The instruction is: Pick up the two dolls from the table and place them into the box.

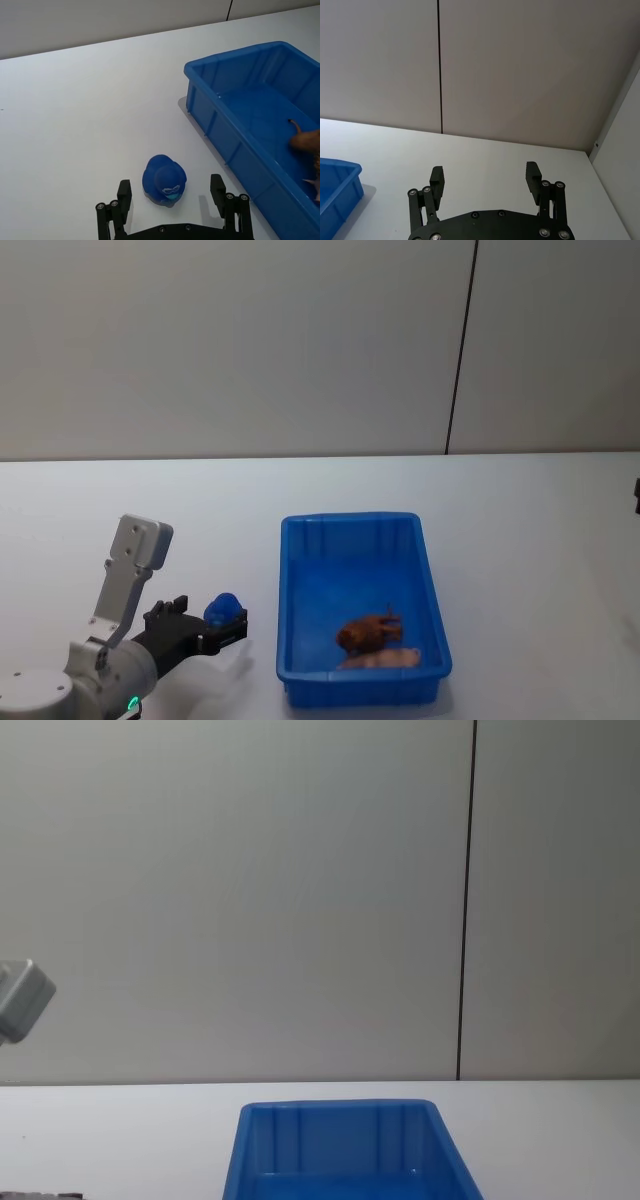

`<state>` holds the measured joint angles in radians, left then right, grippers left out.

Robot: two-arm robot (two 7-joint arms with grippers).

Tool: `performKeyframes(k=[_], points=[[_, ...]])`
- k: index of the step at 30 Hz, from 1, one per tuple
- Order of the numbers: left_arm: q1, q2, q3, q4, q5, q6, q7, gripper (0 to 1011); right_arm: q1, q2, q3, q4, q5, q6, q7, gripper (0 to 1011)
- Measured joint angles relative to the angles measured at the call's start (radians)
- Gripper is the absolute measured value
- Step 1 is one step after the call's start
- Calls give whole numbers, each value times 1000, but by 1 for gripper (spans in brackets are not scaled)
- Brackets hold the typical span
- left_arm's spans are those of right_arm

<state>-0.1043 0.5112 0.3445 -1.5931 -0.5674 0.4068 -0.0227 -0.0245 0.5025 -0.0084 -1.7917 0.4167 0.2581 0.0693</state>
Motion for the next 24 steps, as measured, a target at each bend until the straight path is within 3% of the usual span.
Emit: performKeyframes(k=[13,24], points=[[-64,-45,0,127,22,-22,-47,1001,-1,1,1,-1,2,-1,-2,1001],[-124,-79,6,221,65,-14,-94,1001,-2,2,2,-1,2,-1,-3,1001]])
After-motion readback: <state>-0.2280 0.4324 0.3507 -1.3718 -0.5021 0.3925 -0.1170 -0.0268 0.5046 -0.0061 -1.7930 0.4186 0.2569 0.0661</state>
